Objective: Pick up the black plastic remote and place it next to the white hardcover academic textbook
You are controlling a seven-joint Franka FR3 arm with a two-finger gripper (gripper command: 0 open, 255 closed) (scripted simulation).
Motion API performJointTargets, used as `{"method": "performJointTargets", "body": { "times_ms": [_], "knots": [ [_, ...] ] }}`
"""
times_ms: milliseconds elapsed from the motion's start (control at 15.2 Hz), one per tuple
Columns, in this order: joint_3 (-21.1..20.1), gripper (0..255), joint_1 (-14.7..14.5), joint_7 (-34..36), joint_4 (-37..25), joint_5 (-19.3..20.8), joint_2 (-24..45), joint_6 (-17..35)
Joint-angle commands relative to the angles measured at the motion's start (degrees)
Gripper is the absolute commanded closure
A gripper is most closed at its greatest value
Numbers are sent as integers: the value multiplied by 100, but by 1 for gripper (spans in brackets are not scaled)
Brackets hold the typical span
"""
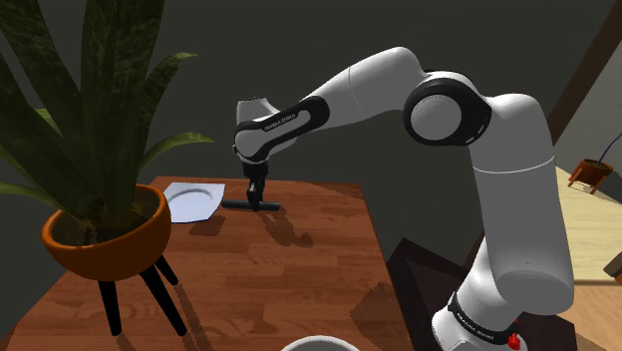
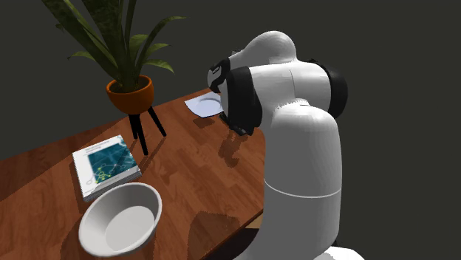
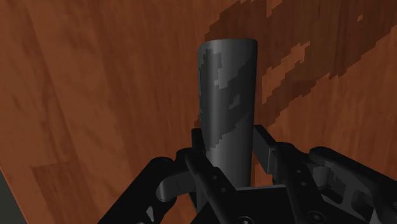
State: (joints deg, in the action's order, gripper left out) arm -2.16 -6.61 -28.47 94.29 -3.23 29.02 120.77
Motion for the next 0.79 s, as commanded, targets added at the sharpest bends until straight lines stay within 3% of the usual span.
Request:
{"method": "performJointTargets", "body": {
  "times_ms": [0, 726],
  "knots": [
    [-7, 255, -5, 0, 4, -3, 5, -7],
    [-6, 255, 0, 28, -248, 2, -285, -548]
  ]
}}
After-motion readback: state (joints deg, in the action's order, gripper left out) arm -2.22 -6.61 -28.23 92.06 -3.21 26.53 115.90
